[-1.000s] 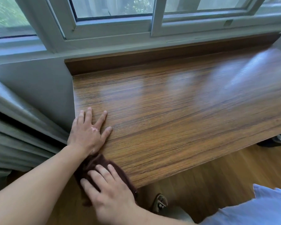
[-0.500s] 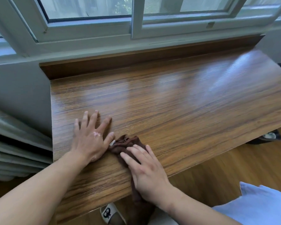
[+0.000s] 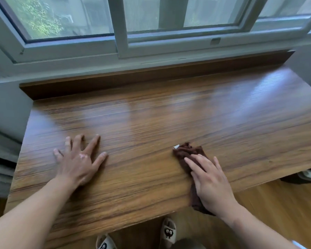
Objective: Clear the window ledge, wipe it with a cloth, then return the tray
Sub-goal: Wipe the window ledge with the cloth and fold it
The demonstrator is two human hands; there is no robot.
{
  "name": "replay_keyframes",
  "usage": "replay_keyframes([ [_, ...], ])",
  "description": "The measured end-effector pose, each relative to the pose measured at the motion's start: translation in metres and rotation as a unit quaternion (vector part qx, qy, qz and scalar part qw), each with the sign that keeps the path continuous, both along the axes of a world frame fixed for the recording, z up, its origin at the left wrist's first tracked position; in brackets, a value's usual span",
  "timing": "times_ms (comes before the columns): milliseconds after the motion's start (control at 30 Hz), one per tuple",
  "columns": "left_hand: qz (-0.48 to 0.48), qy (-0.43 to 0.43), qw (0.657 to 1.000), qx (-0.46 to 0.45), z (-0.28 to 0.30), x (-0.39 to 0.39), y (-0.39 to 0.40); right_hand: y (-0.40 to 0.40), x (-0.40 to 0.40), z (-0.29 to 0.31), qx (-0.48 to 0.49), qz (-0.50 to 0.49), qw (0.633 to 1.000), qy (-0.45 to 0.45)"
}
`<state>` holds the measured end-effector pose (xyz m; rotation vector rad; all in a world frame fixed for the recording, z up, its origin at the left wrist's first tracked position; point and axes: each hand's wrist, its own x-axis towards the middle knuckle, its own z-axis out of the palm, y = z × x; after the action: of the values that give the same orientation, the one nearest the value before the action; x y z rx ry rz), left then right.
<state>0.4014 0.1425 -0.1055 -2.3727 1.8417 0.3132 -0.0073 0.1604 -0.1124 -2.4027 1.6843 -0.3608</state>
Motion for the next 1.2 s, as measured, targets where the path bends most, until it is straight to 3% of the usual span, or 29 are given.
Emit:
replay_keyframes([
  [200, 0.031, -0.029, 0.999, 0.007, 0.004, -0.01, -0.008, -0.043, -0.107, 0.006, -0.005, -0.134, 0.99, 0.035],
  [433, -0.017, -0.023, 1.0, -0.012, 0.005, -0.022, -0.023, -0.054, -0.099, 0.0, -0.023, -0.211, 0.977, -0.023],
  [567, -0.051, -0.028, 0.998, -0.009, 0.001, -0.031, -0.034, -0.05, -0.047, -0.002, -0.035, -0.157, 0.986, -0.035],
  [700, -0.059, -0.033, 0.997, -0.021, 0.0, -0.032, -0.035, -0.036, 0.039, -0.005, -0.031, -0.041, 0.998, -0.047],
  [933, -0.063, -0.052, 0.995, -0.06, -0.011, -0.019, -0.033, -0.003, 0.176, -0.01, -0.019, 0.116, 0.991, -0.065],
  [1200, -0.062, -0.033, 0.992, -0.106, -0.018, -0.015, -0.033, -0.026, 0.189, -0.013, -0.037, 0.161, 0.983, -0.075],
])
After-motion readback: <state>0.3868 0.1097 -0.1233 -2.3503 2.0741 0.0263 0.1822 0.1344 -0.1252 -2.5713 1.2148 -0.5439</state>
